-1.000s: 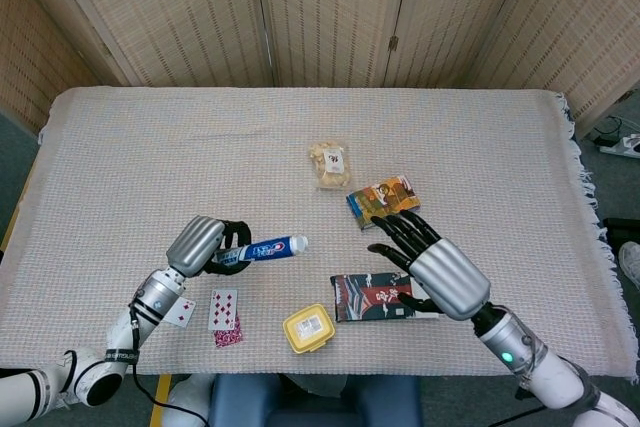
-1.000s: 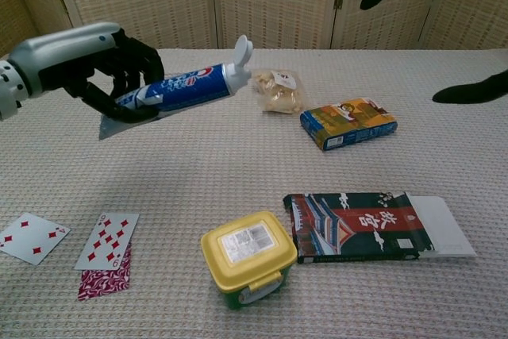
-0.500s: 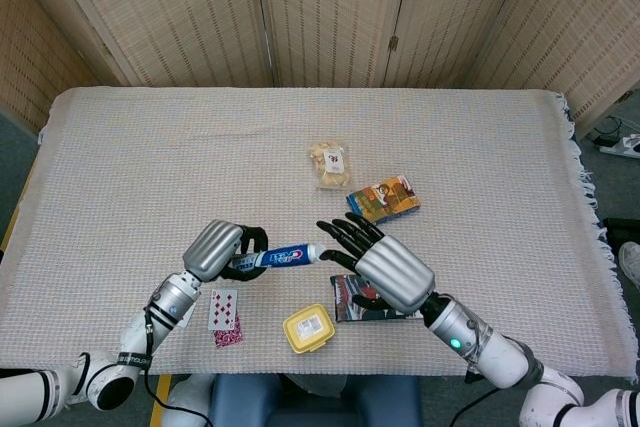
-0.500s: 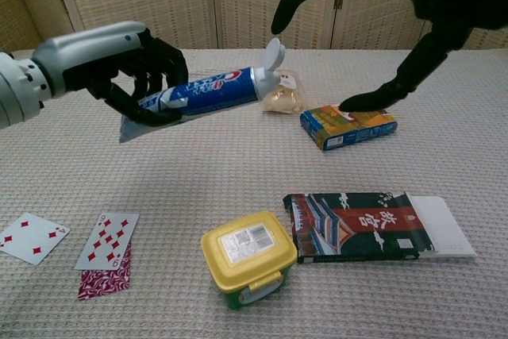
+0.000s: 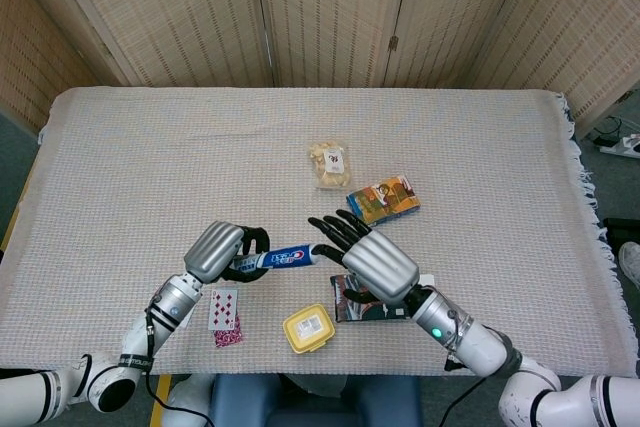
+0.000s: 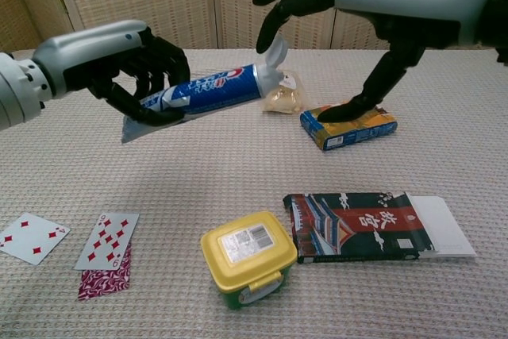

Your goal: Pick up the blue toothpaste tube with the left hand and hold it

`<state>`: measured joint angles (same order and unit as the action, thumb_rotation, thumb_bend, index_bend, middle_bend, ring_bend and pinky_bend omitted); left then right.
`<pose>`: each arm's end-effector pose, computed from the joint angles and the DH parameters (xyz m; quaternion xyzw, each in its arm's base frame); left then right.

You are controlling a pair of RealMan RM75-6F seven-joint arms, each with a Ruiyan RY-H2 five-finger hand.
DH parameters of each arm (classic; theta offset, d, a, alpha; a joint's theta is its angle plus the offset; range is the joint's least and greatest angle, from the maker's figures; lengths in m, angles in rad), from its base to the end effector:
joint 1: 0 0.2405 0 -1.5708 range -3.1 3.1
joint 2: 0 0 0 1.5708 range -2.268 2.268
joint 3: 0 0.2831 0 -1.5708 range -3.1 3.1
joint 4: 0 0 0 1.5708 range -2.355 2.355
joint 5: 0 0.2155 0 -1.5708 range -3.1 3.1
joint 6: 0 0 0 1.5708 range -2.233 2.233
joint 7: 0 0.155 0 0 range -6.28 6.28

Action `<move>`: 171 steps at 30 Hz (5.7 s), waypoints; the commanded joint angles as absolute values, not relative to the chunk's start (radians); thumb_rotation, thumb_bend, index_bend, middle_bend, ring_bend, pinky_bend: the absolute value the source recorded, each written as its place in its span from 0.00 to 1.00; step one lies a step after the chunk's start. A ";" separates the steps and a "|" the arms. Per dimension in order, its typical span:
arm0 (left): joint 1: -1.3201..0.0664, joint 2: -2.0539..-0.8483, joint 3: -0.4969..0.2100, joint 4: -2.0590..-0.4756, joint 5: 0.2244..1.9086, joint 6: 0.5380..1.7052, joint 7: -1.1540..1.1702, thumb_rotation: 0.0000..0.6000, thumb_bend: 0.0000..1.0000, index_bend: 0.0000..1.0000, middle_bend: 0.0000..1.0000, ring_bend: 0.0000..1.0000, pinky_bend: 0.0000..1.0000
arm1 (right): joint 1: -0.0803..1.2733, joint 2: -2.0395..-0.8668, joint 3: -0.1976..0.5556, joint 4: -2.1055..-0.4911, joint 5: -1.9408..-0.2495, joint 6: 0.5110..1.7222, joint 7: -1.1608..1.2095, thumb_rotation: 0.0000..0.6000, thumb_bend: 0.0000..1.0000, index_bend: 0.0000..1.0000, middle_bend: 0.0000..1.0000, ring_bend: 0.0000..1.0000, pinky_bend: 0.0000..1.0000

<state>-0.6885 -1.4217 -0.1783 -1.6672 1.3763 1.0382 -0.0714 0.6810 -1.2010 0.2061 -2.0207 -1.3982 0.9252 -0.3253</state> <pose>-0.1296 0.3415 0.0177 -0.6952 -0.4332 -0.5016 0.2782 -0.0815 -0.2953 0.0623 0.7982 -0.2954 0.4437 0.2807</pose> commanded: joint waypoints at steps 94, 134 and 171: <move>-0.667 -1.497 -0.182 -1.672 1.464 1.157 -0.334 1.00 0.77 0.79 0.81 0.71 0.68 | 0.798 -1.511 0.211 -1.691 -1.611 1.175 0.648 0.95 0.26 0.00 0.00 0.00 0.00; -0.669 -1.488 -0.177 -1.495 1.243 1.004 -0.195 1.00 0.78 0.75 0.82 0.68 0.65 | 0.715 -1.341 0.183 -1.774 -1.644 1.276 0.504 0.95 0.26 0.00 0.00 0.00 0.00; -0.551 -1.366 -0.150 -1.582 1.057 1.210 0.175 1.00 0.58 0.14 0.23 0.16 0.11 | 0.392 -1.064 0.008 -1.775 -1.558 1.385 0.053 1.00 0.26 0.00 0.00 0.00 0.00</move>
<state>-0.6040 -1.4237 -0.1769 -1.5419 0.9761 1.1442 0.2176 0.4421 -1.0837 0.0230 -1.7641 -1.6089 1.3744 0.1559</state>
